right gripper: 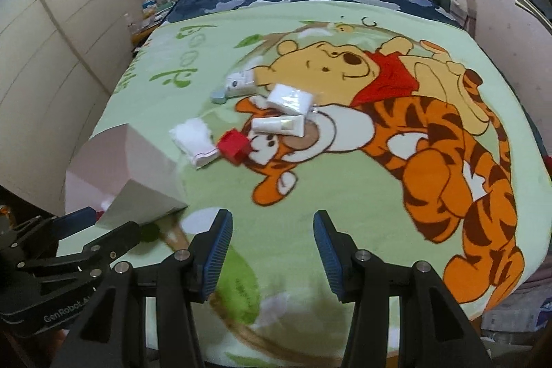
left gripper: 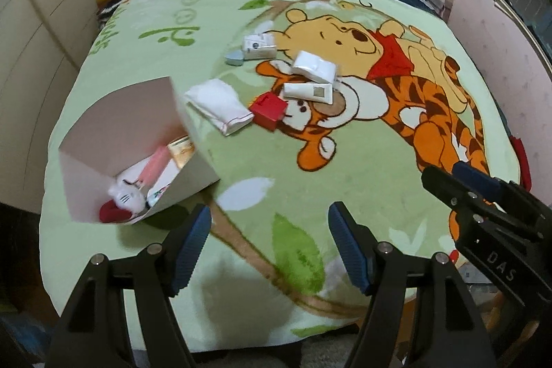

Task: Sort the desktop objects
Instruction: 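Move both tools back toward the remaining items on the blanket, then grasp the red plastic box with the left tool while the right tool grasps the white lotion tube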

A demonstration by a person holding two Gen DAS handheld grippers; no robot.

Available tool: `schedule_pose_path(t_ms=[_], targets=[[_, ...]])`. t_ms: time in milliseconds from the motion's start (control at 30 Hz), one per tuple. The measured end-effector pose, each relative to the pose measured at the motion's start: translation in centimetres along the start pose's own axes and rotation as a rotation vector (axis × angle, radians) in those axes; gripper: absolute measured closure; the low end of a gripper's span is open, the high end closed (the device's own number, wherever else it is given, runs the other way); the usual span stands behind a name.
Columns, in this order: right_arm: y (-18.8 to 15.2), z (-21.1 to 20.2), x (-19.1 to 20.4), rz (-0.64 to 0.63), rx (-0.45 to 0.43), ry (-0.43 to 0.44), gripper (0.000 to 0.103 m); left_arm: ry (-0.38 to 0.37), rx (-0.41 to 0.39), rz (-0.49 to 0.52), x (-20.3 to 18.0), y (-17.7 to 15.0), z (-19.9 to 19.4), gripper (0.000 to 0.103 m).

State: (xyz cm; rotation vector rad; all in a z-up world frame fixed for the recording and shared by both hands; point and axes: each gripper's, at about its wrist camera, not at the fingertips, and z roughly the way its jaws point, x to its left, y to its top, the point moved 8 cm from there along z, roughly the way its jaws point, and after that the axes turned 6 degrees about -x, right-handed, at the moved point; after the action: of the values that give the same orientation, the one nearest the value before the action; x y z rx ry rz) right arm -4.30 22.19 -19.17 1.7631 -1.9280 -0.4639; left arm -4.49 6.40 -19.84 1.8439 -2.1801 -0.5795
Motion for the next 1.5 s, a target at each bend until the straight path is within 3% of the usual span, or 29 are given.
schedule_pose_path(t_ms=[367, 633, 933, 1333, 1500], targets=[[3.8, 5.4, -1.9, -0.081, -0.023, -0.007, 0.053, 0.047, 0.011, -0.027, -0.8, 3.4, 6.9, 0.031], [7.0, 15.1, -1.4, -0.242, 0.0, 0.065, 0.053, 0.083, 0.042, -0.104, -0.3, 5.6, 16.0, 0.031], [6.8, 24.9, -0.9, -0.373, 0.07, 0.141, 0.053, 0.158, 0.112, -0.184, 1.0, 4.7, 25.0, 0.031], [7.1, 31.8, 2.3, -0.574, 0.122, 0.184, 0.053, 0.179, 0.145, -0.276, 2.7, 4.3, 30.5, 0.031], [6.4, 34.1, 3.0, -0.646, 0.19, 0.163, 0.045, 0.18, 0.149, -0.256, 2.5, 4.2, 30.9, 0.029]])
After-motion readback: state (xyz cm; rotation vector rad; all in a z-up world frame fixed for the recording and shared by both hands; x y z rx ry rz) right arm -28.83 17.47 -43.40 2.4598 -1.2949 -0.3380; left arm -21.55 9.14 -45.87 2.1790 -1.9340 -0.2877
